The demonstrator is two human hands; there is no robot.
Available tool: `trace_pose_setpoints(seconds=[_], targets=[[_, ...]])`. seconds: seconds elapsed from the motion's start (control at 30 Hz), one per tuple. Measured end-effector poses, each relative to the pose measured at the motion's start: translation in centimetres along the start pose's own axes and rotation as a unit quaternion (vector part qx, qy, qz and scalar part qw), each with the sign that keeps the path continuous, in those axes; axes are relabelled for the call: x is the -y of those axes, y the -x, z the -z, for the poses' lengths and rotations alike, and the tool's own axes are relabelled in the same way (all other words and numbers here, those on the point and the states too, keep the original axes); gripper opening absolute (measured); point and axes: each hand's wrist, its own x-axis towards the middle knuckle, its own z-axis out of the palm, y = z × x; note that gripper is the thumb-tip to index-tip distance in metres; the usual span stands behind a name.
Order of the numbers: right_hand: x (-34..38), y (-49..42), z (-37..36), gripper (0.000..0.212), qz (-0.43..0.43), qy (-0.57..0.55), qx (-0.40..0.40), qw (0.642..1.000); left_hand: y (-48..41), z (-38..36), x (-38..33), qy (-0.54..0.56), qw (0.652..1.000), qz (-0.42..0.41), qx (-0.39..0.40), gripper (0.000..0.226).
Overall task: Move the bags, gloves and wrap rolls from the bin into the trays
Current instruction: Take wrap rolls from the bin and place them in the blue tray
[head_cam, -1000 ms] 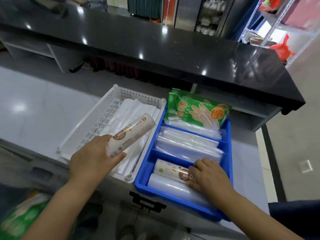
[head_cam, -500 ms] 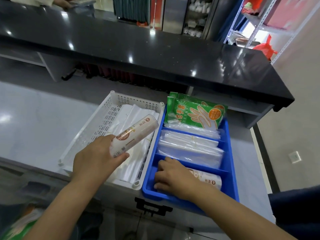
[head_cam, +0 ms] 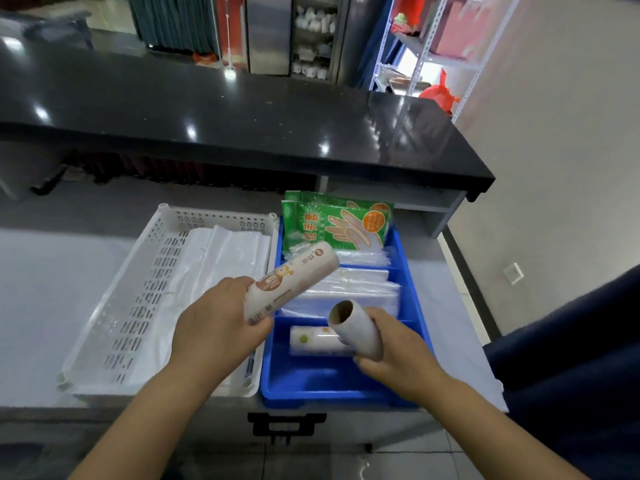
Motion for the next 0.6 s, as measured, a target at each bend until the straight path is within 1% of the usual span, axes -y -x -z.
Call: trace_pose_setpoints(seconds=[0.03, 0.1, 0.13, 0.2, 0.27, 0.33, 0.37, 0.47, 0.53, 0.6], targets=[[-0.4, 0.4, 0.1, 0.053, -0.015, 0.002, -0.006, 1.0, -0.1, -0.2, -0.4, -0.002, 1.0, -0.012, 0.011, 0.046], [-0.8, 1.1, 0.4, 0.045, -0.041, -0.048, -0.049, 0.997, -0.1, -0.7, -1.0, -0.005, 0.999, -0.03, 0.029, 0.052], [-0.8, 1.3, 0.8, 0.043, -0.05, -0.089, -0.086, 0.991, -0.1, -0.9, -1.3, -0.007, 0.999, -0.037, 0.036, 0.056], [-0.4, 1.5, 2.0, 0.039, -0.057, -0.166, -0.18, 0.968, -0.2, -1.2, -1.9, -0.012, 0.997, -0.057, 0.054, 0.059], [0.2, 1.6, 3.7, 0.037, -0.049, -0.198, -0.273, 0.94, -0.3, -1.7, -2.7, -0.017, 0.992, -0.097, 0.083, 0.052], [0.5, 1.5, 5.3, 0.038, -0.055, -0.186, -0.326, 0.925, -0.3, -2.4, -3.4, -0.028, 0.982, -0.149, 0.117, 0.043], [0.5, 1.5, 5.9, 0.038, -0.062, -0.169, -0.337, 0.924, -0.3, -3.0, -3.8, -0.029, 0.976, -0.169, 0.135, 0.042], [-0.2, 1.8, 6.4, 0.041, -0.082, -0.126, -0.357, 0.922, -0.1, -5.1, -4.4, -0.001, 0.963, -0.192, 0.188, 0.051], [-0.8, 2.3, 6.2, 0.044, -0.091, -0.125, -0.361, 0.92, 0.1, -6.4, -4.5, 0.001, 0.958, -0.206, 0.201, 0.057], [-1.1, 2.7, 5.8, 0.042, -0.1, -0.125, -0.346, 0.924, 0.2, -7.6, -4.5, -0.012, 0.954, -0.216, 0.208, 0.06]])
